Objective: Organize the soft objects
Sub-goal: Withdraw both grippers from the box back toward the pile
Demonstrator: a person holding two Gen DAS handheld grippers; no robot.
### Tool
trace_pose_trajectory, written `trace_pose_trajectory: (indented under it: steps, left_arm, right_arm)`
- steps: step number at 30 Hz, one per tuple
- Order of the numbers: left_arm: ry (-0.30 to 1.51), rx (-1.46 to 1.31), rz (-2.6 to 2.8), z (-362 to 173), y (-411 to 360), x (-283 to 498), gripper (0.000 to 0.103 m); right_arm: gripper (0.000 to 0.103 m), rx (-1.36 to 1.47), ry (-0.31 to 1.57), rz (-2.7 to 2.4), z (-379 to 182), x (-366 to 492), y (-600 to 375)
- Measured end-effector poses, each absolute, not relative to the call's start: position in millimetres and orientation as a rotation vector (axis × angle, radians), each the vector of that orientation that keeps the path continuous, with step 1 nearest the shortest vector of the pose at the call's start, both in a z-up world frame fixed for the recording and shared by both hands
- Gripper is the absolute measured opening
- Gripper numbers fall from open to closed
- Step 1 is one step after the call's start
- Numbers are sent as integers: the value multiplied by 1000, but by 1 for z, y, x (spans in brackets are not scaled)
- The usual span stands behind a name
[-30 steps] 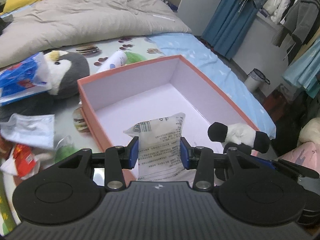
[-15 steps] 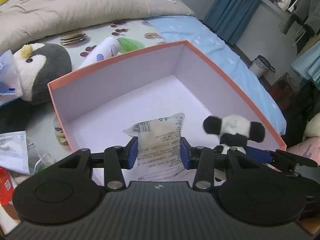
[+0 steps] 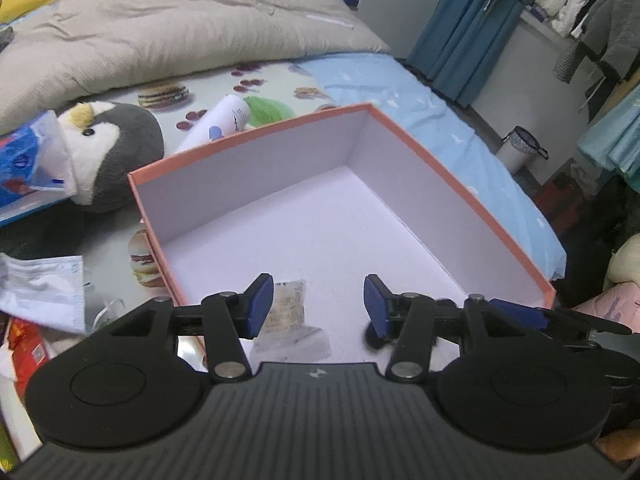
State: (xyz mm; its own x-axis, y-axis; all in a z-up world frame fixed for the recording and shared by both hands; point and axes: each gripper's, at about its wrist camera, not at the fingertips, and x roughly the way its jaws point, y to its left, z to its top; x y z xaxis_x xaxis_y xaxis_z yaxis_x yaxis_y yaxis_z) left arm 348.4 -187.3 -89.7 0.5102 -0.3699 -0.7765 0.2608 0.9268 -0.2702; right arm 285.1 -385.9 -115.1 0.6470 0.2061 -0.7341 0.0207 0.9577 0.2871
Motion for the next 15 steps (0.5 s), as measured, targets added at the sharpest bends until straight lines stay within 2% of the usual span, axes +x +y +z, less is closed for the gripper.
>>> trace_pose_trajectory:
  steps: [15]
  left_arm:
    - [841,-133,-387,-37,-148,233,56]
  right_arm:
    - [74,284,767,143,-74,190,-357]
